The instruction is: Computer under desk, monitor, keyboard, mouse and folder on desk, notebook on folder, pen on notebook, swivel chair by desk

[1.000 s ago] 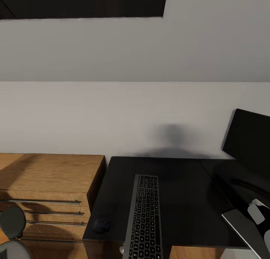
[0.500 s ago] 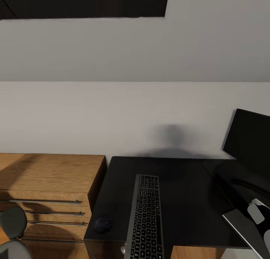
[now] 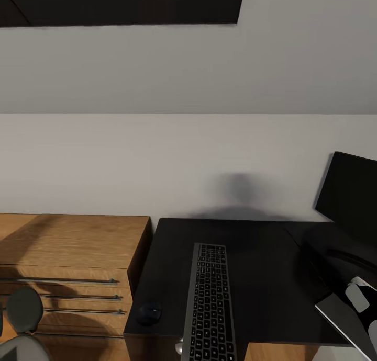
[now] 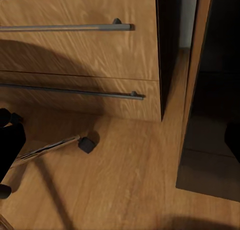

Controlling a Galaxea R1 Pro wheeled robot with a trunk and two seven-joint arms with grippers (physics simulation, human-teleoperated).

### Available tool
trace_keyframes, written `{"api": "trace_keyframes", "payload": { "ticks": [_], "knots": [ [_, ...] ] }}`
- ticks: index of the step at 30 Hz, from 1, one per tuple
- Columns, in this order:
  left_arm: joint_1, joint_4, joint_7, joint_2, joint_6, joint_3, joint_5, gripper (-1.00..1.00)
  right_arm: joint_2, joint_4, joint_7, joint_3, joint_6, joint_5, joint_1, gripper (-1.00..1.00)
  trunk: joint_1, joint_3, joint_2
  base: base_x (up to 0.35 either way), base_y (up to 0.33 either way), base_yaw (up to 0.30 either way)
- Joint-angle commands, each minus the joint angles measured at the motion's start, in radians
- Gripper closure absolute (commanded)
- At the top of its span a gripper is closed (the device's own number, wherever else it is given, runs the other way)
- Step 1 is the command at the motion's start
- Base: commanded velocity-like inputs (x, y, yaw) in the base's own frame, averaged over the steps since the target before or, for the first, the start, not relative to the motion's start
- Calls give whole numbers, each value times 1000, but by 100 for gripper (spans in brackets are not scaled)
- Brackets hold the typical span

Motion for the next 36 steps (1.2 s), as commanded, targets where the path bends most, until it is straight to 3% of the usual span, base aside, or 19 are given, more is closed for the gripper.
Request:
{"api": "trace_keyframes", "payload": {
  "ticks": [1, 8, 16, 21, 24, 27, 28, 31, 36],
  "knots": [
    [-1, 0, 7, 0, -1, -9, 4, -100, 0, 27, -7, -3, 7, -21, 0, -100, 0, -1, -1, 0, 5, 0],
    [-1, 0, 7, -2, -1, -10, 4, -100, 0, 21, -5, -3, -8, -19, 0, -100, 0, -1, -1, 0, 1, 0],
    [-1, 0, 6, -2, 0, -10, 4, -100, -1, -7, 6, -1, -105, -16, 0, -100, 0, -1, -1, 0, 0, 0],
    [-1, 0, 6, -2, 1, -11, 4, -100, 1, -107, 18, 0, -125, -16, 5, -100, 0, -1, -1, 0, 0, 0],
    [-1, 0, 5, -2, 1, -12, 4, -100, 20, -220, 20, 0, -91, -15, 25, -100, 0, -1, -1, 0, 0, 0],
    [-1, 0, 5, -2, 1, -12, 4, -100, 56, -364, 20, 0, -22, -14, 80, -100, 0, -1, -1, 0, 0, 0],
    [-1, 1, 5, -3, 1, -12, 4, -100, 79, -444, 19, 0, 14, -14, 115, -100, 0, -1, -1, 0, 0, 0],
    [-1, 1, 5, -3, 1, -12, 4, -100, 121, -561, 17, 0, 58, -14, 169, -100, 0, -1, -1, 0, 0, 0],
    [-1, 2, 5, -2, 1, -12, 4, -100, 262, -811, 14, 0, 130, -3, 291, -100, 0, -1, -1, 0, 0, 0]
  ]
}}
